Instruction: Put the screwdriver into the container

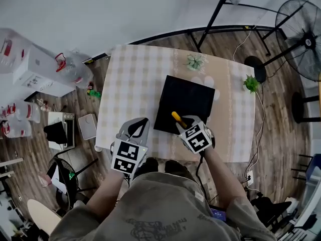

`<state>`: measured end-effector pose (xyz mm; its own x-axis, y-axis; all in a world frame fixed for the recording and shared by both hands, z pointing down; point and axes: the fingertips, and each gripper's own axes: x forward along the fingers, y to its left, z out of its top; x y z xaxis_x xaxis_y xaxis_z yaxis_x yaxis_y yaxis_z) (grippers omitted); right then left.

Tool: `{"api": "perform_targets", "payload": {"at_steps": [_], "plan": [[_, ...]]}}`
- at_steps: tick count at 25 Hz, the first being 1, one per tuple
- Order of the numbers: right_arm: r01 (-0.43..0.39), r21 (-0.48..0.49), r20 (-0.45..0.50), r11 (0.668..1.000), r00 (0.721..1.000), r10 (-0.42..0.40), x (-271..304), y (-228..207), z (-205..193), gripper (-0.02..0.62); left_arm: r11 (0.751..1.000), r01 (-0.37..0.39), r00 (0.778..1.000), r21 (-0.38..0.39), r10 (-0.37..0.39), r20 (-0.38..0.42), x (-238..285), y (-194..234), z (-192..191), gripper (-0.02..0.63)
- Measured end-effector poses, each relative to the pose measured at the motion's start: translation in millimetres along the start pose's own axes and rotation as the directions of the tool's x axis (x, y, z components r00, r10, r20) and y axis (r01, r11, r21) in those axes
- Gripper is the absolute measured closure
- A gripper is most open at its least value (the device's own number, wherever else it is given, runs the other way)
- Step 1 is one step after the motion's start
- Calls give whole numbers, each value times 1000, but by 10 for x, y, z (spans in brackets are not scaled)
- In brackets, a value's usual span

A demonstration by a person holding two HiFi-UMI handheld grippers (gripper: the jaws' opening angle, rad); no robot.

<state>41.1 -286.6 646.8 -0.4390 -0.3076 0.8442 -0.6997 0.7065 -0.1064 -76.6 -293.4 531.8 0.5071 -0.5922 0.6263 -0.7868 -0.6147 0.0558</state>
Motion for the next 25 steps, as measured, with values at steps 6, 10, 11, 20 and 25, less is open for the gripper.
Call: {"api": "perform_targets", "payload": {"at_steps": [6, 10, 11, 20, 25], "plan": [[-9, 21, -102, 1000, 995, 11, 399, -30, -225, 486, 1000, 15, 999, -16, -16, -51, 63, 61, -235, 604], [11, 66, -137, 998, 991, -2, 543, -92, -321, 486, 999, 25, 997, -25, -27, -79, 79, 62, -361, 604], [20, 88, -146, 996, 989, -7, 577, -124, -340, 486, 999, 28, 996, -28, -30, -84, 91, 68, -384, 604], [110, 190, -181, 976, 981, -75, 667, -313, -513, 483, 999, 38, 994, -33, -41, -104, 81, 63, -472, 606], [94, 206, -179, 974, 982, -57, 594, -276, -538, 469, 999, 28, 995, -23, -30, -96, 28, 85, -450, 606]]}}
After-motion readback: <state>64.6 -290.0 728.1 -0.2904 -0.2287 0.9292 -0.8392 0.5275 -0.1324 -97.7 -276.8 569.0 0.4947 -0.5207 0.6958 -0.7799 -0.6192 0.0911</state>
